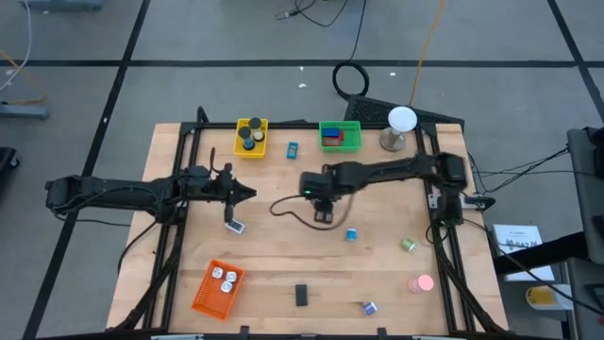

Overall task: Pick & Place Office items
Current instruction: Put the top purple charger adapter into the orange bin

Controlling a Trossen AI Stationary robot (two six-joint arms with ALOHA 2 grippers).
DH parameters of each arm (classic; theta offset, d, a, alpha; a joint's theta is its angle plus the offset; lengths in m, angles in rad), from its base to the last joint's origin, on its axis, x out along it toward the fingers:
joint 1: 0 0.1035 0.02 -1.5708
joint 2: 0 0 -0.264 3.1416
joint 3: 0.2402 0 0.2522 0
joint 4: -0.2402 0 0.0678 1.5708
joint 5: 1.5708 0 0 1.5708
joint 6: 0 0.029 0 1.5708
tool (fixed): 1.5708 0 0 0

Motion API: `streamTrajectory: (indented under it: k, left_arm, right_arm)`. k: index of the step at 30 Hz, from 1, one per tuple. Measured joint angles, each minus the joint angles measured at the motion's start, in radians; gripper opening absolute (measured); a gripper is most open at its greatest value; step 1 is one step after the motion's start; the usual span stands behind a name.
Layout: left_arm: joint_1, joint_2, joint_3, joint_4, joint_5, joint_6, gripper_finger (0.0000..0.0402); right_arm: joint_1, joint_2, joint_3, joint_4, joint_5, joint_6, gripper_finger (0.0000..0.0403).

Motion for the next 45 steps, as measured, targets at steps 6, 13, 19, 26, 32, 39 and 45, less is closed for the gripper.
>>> streamTrajectory:
  k: [6, 13, 19, 26, 32, 39, 45]
  left_arm:
    - [-0.035, 0.165, 0.000, 0.179, -0.034, 0.002, 0.0042]
    - [-0.063, 0.290, 0.000, 0.346, -0.025, 0.028, 0.0042]
    - [-0.068, 0.351, 0.000, 0.414, -0.025, 0.022, 0.0042]
    - [-0.068, 0.372, 0.000, 0.411, -0.031, 0.018, 0.0042]
    - [-0.067, 0.372, 0.000, 0.412, -0.031, 0.020, 0.0042]
    - [-0.067, 0.372, 0.000, 0.415, -0.033, 0.019, 0.0042]
    - [-0.068, 0.372, 0.000, 0.424, -0.047, 0.020, 0.0042]
  right_arm:
    - [0.007, -0.215, -0.379, 0.434, 0.000, 0.079, 0.0109]
    - [0.015, -0.340, -0.729, 0.826, -0.001, 0.166, 0.0087]
    - [0.012, -0.298, -0.813, 1.065, -0.025, 0.147, 0.0067]
    - [-0.018, -0.211, -0.802, 1.142, -0.021, 0.109, 0.0009]
    - [-0.039, -0.145, -0.759, 1.172, -0.022, 0.084, 0.0003]
    - [-0.044, -0.069, -0.681, 1.209, -0.024, 0.057, 0.0001]
    - [-0.048, 0.004, -0.608, 1.227, -0.023, 0.043, 0.0001]
